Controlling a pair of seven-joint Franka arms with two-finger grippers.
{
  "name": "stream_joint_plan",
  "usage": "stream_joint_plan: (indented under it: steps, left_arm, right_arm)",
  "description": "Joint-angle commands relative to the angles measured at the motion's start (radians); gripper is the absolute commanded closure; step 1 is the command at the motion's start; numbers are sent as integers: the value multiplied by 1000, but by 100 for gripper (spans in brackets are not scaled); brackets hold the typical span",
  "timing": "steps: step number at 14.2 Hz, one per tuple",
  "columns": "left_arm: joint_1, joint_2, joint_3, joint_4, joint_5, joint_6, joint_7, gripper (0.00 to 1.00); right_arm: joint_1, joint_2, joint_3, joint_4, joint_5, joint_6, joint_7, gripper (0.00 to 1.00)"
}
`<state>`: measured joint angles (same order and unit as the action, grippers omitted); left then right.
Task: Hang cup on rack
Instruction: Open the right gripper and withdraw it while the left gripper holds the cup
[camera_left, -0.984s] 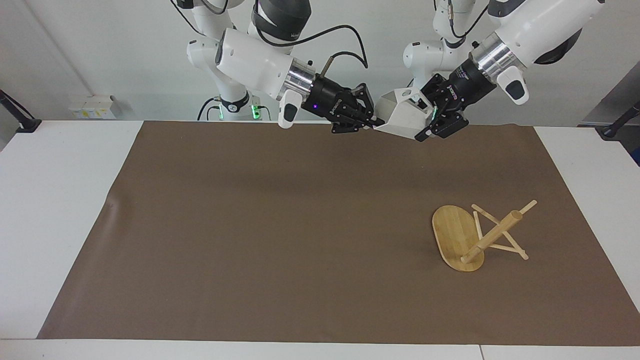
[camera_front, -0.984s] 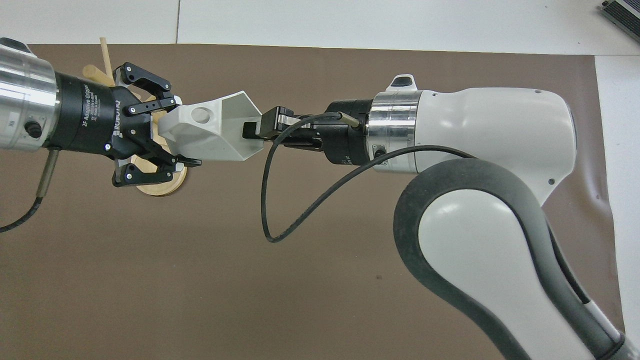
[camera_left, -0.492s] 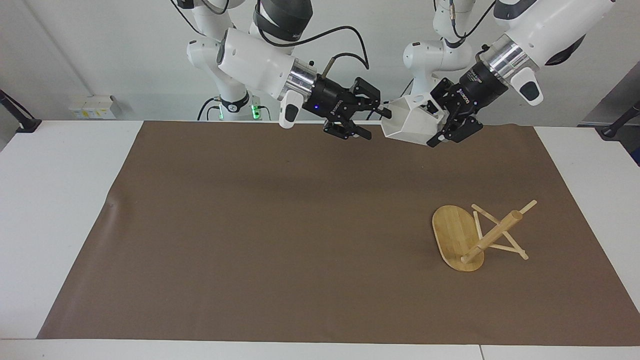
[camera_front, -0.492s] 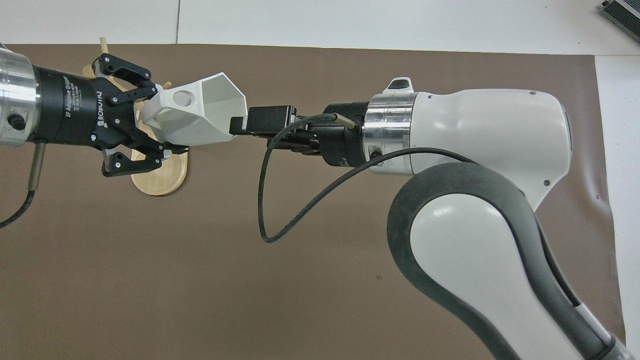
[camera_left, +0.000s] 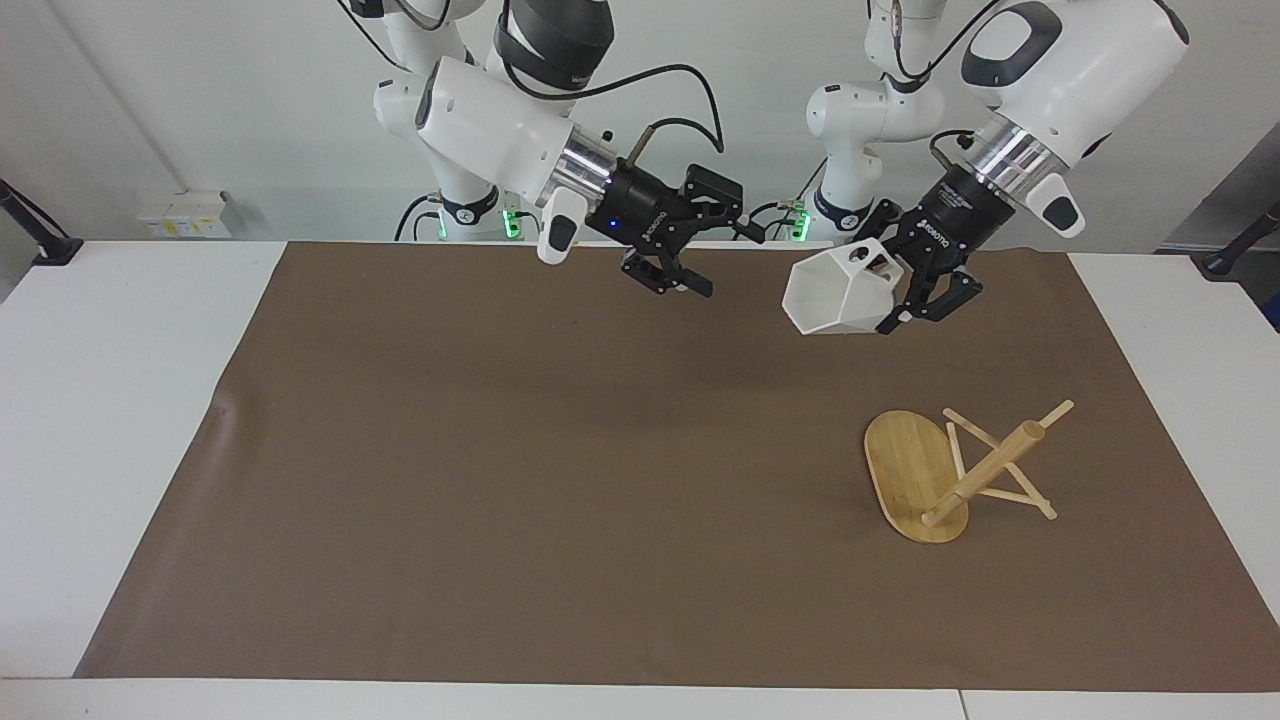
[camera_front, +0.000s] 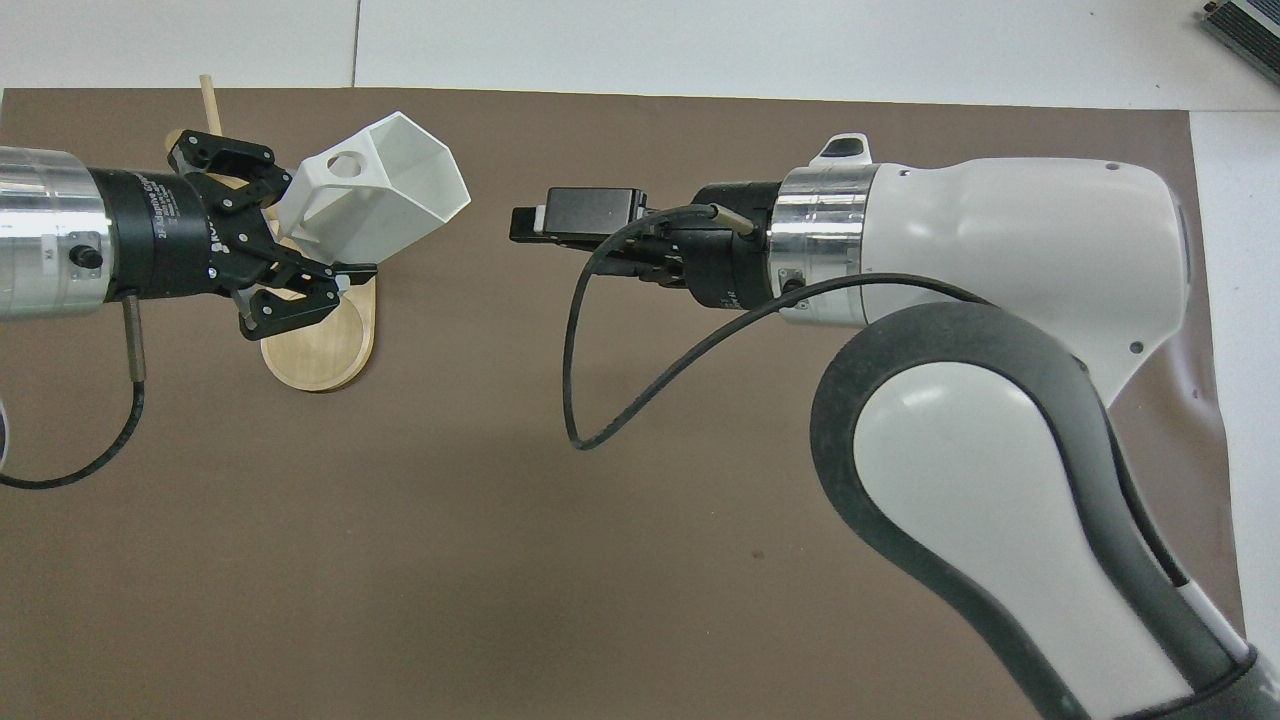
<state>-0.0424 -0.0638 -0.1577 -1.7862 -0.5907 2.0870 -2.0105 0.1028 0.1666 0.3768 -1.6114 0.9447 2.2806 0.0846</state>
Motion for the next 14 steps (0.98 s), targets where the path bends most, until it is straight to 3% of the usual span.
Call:
stream_joint_plan:
  steps: [1, 6, 14]
  left_arm:
    - [16, -42, 1, -90, -8, 77, -120, 100]
    - [18, -28, 1, -176, -6, 177, -227, 100]
    - [6, -22, -2, -308, -6, 347, -327, 100]
  right_arm:
    - [-41, -15, -15, -18, -160, 0, 10, 0]
    - [-43, -50, -159, -54, -335, -87, -26, 0]
    - [-46, -82, -398, -54, -743, -321, -210, 0]
